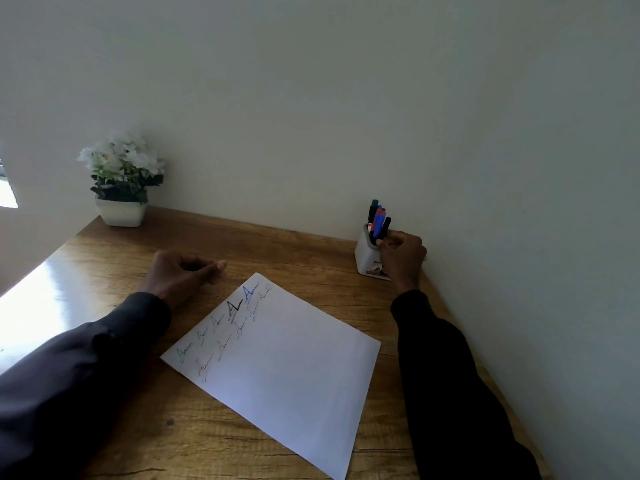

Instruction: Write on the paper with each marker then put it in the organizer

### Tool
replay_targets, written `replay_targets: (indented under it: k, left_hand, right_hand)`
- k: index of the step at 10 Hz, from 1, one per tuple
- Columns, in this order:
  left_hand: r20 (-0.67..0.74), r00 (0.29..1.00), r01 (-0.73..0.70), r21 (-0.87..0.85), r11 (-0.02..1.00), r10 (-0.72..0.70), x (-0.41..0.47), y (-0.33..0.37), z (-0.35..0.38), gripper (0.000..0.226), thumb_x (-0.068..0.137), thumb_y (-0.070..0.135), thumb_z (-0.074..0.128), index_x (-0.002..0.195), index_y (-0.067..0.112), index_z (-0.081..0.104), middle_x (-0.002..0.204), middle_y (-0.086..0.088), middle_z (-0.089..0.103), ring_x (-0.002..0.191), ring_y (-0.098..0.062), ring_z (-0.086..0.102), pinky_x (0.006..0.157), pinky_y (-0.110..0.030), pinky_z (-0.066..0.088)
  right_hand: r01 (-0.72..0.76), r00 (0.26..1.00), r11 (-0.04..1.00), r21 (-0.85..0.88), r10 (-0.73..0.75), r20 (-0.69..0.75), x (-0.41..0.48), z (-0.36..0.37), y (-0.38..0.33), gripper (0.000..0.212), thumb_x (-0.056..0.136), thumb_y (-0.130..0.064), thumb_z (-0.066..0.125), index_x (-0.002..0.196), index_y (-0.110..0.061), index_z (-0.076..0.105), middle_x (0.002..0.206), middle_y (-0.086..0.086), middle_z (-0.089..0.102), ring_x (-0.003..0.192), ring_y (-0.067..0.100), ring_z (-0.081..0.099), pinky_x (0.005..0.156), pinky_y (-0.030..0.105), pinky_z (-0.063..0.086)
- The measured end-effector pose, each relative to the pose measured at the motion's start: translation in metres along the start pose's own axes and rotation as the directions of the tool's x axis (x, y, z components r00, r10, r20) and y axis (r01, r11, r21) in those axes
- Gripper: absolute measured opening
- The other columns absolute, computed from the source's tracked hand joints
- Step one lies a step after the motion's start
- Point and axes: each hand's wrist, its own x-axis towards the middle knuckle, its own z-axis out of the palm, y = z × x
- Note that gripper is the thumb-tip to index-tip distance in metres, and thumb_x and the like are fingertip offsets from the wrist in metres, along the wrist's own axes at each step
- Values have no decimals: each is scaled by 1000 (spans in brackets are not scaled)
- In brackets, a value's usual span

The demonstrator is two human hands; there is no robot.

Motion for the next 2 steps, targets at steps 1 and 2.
replay_targets:
  k: [1,2]
  left_hand:
    - [-1,1000,-18,-6,1000,18,-3,0,-1,18,86,22,76,94,6,78,85,-5,76,82,-21,72,79,-38,60]
    - [-21,999,-28,-8,1000,28,-6,0,-3,17,87,21,75,93,5,77,84,-6,76,78,-18,71,65,-26,54]
  right_hand:
    - [17,996,1000,10,-16,-89,-7,0,5,23,82,5,76,105,-1,76,94,5,73,77,12,66,64,2,49]
    - [47,984,995,83,-32,-173,-25,7,-1,21,87,3,70,99,-14,69,94,1,70,83,12,68,70,13,54]
